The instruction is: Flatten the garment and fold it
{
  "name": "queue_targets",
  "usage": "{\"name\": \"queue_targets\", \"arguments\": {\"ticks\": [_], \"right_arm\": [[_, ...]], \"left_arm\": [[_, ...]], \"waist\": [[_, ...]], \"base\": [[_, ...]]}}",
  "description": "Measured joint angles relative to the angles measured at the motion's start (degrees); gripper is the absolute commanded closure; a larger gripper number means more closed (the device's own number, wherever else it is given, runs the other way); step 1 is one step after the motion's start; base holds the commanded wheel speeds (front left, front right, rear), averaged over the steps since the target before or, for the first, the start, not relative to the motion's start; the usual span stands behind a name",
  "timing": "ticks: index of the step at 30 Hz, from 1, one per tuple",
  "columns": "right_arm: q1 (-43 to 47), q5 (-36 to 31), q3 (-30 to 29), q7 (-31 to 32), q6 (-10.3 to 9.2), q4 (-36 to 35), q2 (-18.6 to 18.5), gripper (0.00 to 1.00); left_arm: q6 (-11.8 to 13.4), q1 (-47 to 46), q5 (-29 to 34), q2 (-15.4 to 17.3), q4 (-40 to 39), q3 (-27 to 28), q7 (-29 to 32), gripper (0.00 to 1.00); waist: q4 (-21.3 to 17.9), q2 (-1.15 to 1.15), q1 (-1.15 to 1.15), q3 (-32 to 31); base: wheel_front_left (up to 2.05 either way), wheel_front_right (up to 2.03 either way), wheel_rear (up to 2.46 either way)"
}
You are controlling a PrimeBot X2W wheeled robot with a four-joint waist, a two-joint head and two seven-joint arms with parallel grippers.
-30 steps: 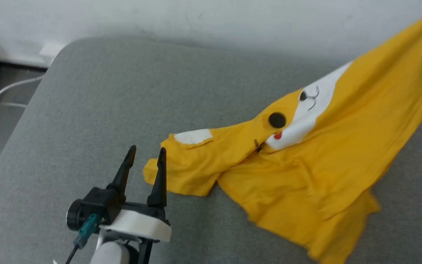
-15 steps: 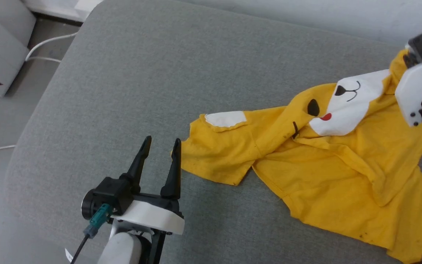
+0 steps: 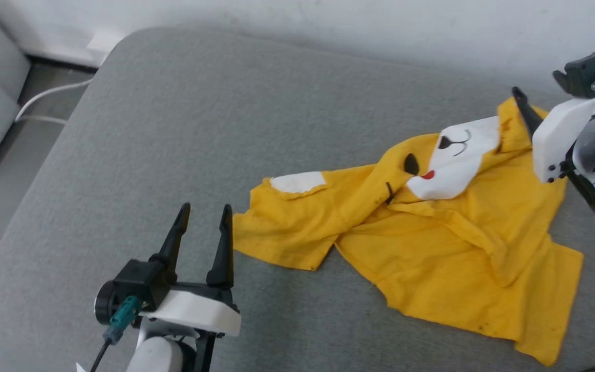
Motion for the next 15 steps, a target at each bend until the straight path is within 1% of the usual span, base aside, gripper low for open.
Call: {"name": "queue_targets", "arguments": {"ticks": [4,9,15], "right_arm": [[4.33,4.01,1.03,-1.13,0.0,-5.94,-0.3,0.0],[13.86,7.66,-0.26,-0.41,-0.01,-16.19,-0.7,0.0],[27.69,8.54,-1.56,6.92,-0.01,-29.91,0.37,0.0]], "left_arm": [[-0.37,1.62,0.32,-0.01,-0.24,1.18,0.01,0.0],[-0.51,2.81,0.41,-0.04,-0.38,2.02,0.0,0.0],[-0.92,3.6,0.41,-0.08,-0.32,2.34,0.0,0.0]], "waist": [[-2.83,0.0,-0.01,-2.4],[-6.51,0.0,-0.01,-4.88],[-10.29,0.0,-0.01,-6.72]], "base": [[0.0,0.0,0.0],[0.0,0.0,0.0],[0.0,0.0,0.0]]}}
